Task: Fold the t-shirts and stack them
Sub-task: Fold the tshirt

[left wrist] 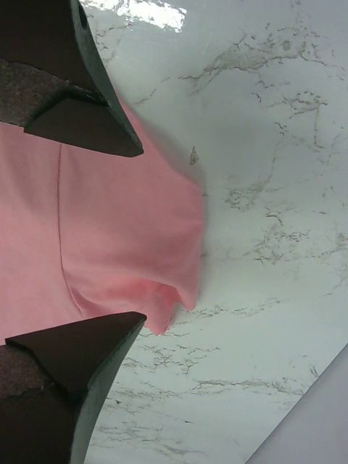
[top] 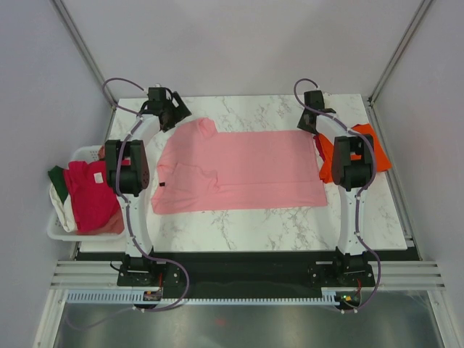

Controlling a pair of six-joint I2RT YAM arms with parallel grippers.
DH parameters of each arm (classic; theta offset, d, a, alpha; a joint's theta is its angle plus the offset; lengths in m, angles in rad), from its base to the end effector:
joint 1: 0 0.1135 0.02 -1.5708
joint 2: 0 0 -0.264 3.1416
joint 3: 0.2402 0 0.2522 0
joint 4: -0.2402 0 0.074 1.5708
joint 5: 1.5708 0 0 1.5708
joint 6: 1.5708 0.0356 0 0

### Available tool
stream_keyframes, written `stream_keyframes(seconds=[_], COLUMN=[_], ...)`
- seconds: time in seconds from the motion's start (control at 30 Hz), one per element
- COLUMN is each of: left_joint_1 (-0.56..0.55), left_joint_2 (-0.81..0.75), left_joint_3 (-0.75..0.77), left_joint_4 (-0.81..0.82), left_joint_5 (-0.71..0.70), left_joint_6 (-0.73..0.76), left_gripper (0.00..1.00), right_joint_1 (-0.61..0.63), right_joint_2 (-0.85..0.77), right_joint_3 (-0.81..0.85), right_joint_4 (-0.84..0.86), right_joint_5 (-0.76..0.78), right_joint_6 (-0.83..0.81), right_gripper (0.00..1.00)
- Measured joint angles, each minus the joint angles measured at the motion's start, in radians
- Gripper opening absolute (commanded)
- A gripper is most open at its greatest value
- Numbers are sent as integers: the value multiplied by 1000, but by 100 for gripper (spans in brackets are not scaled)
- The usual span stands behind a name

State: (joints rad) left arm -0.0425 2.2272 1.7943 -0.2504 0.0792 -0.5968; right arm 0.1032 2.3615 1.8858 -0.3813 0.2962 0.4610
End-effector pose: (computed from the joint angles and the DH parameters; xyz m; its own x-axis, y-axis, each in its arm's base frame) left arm 0.5130 -0.0246 0.2052 -0.5800 -0.5361 -0.6134 -0.2688 0.8367 -0.4771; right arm 0.5219 0.0436 0.1587 -0.6326 0.3622 -0.6845 0.4165 0.9043 0.0936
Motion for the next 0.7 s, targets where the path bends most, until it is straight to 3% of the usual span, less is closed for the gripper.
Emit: stream_keyframes(seconds=[0.07,0.13,0.3,0.43,0.7], left_joint_1=[0,0,4,9,17], left_joint_2=[18,33,54,61,132], left_joint_3=[9,21,35,43,80], left_joint_4=[-5,-10,-17,-24,-21], left_joint_5=[0,0,1,4,37], left_joint_6=[0,0,5,16,56], left_gripper=[94,93,89,84,84], right_joint_1=[0,0,0,3,4], right_joint_2=[4,6,7,7,7], right_joint_3=[2,5,6,5,1], right_joint_4=[0,0,-2,-1,8], right_joint_5=[1,2,10,27,23], right_joint_6=[-4,-10,-11,-10,-9], right_gripper=[39,23,1,0,0])
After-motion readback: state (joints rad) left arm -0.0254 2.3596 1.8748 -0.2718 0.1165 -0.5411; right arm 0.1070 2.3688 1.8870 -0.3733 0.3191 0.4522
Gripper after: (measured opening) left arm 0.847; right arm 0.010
